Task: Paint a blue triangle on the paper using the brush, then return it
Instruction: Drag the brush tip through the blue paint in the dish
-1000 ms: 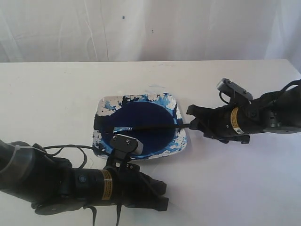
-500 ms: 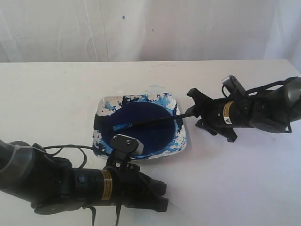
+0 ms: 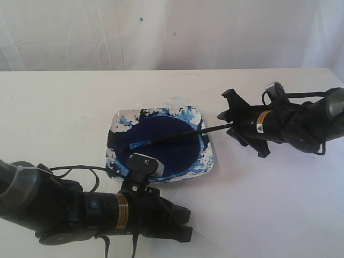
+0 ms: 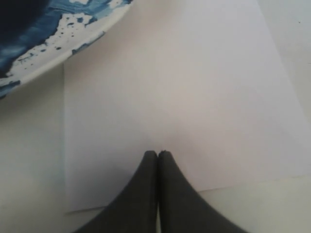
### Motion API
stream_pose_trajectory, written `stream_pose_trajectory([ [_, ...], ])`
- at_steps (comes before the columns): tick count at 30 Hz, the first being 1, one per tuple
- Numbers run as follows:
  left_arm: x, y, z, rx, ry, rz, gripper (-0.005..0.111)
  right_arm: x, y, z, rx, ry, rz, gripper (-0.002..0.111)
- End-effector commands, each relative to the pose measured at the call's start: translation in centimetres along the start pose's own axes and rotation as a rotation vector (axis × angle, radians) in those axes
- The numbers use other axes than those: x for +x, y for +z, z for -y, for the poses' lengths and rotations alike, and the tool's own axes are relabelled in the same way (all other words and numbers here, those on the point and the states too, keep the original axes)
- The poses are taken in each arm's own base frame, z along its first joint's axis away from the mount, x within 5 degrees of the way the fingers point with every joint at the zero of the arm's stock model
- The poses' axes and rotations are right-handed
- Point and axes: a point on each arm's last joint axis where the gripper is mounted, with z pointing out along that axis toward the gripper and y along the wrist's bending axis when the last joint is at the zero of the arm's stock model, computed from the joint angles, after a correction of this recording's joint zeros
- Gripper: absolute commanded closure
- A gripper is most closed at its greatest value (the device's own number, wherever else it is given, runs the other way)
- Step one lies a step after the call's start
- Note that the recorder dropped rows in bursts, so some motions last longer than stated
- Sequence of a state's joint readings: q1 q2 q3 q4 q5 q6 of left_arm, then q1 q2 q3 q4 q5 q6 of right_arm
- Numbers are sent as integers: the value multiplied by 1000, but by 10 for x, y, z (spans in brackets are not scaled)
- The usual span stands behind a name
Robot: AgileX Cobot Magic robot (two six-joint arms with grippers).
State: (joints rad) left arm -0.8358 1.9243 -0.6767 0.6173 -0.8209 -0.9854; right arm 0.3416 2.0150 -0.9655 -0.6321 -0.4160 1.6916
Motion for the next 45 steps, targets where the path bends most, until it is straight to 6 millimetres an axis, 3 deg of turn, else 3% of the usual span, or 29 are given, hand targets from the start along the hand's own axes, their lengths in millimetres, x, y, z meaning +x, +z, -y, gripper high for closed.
stream_pose_trajectory([
  [1,10,0,-3,-17,20,-58,107,1,1,-4,-40,28,-2,63],
  [12,10,0,-3,-18,31,-60,107,2,4,-1,-32,95,5,63],
  [16,10,0,-3,-20,50,-63,107,6,16,13,-24,186,-4,63],
  [21,11,0,-4,-33,50,-75,107,11,30,19,-167,222,-13,63],
  [27,12,0,-5,-36,58,-85,107,11,39,29,-122,233,-3,63],
  [37,12,0,-5,-36,56,-85,107,6,41,22,-97,47,14,69],
  [40,12,0,-5,-37,54,-85,107,-2,27,9,-36,-77,43,69],
  [45,12,0,-5,-37,54,-85,107,-11,19,-10,-62,-104,71,65],
])
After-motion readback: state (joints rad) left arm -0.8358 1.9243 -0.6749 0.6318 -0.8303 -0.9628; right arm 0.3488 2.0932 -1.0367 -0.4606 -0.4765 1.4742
